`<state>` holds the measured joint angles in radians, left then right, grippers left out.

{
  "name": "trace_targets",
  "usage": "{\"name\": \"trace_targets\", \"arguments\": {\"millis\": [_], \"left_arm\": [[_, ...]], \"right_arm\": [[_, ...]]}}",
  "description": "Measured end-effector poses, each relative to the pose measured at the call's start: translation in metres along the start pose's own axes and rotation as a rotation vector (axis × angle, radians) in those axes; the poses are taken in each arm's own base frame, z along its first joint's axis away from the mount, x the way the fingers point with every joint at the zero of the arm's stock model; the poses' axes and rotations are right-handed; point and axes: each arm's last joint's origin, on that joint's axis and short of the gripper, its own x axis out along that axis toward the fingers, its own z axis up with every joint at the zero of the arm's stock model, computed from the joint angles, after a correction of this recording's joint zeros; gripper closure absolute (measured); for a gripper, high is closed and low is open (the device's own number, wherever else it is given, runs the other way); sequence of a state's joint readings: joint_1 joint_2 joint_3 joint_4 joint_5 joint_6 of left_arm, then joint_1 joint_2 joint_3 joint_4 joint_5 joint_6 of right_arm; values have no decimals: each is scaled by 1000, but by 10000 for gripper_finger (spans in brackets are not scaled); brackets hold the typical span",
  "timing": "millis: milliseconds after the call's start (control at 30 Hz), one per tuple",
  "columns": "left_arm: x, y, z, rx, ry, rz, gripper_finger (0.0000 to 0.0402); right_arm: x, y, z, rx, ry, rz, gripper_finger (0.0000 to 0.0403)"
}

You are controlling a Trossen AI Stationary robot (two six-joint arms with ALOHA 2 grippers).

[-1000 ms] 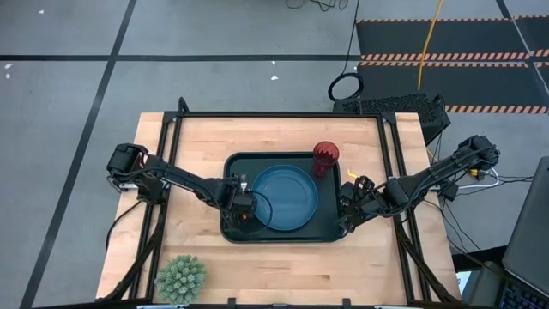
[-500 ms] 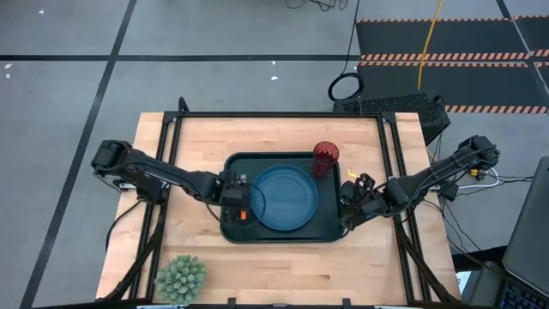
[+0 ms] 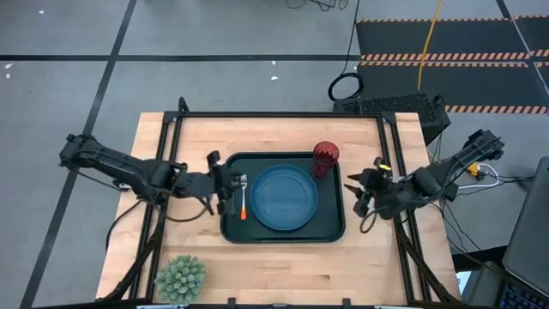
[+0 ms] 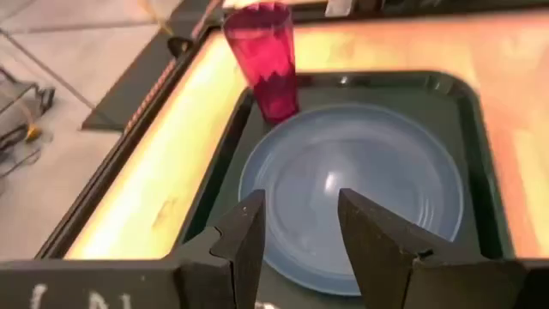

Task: Pick and place plate/cup/fork/spoon on tray
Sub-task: Return to Home Position

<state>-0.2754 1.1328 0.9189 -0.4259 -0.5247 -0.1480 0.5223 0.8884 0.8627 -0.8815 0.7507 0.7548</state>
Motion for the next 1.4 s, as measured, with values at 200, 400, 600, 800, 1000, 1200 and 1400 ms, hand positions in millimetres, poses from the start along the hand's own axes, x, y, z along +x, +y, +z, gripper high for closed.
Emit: {"name": "trace_targets", "arguments": {"millis": [200,400,600,800,1000,1200,1400], "left_arm": [[-5,7,-29,6,-176,-39,250],[-10,21,-45,3,-414,-84,250],[-7,43,-54,-32,-469,-182,250],[4,60,-58,-39,-424,-237,250],[7,65,-65,-43,-420,-217,250],[19,69,-97,-116,-450,-174,250],[25,77,-128,-159,-488,-216,250]], "right_arm": [[5,2,-8,-59,-251,64,273],[13,-8,-18,-87,-438,125,273],[8,-28,-17,-103,-589,262,273],[19,-39,-29,-97,-623,344,273],[43,-43,-56,-43,-603,345,273],[57,-46,-74,11,-731,411,273],[58,-50,-74,40,-731,435,273]]}}
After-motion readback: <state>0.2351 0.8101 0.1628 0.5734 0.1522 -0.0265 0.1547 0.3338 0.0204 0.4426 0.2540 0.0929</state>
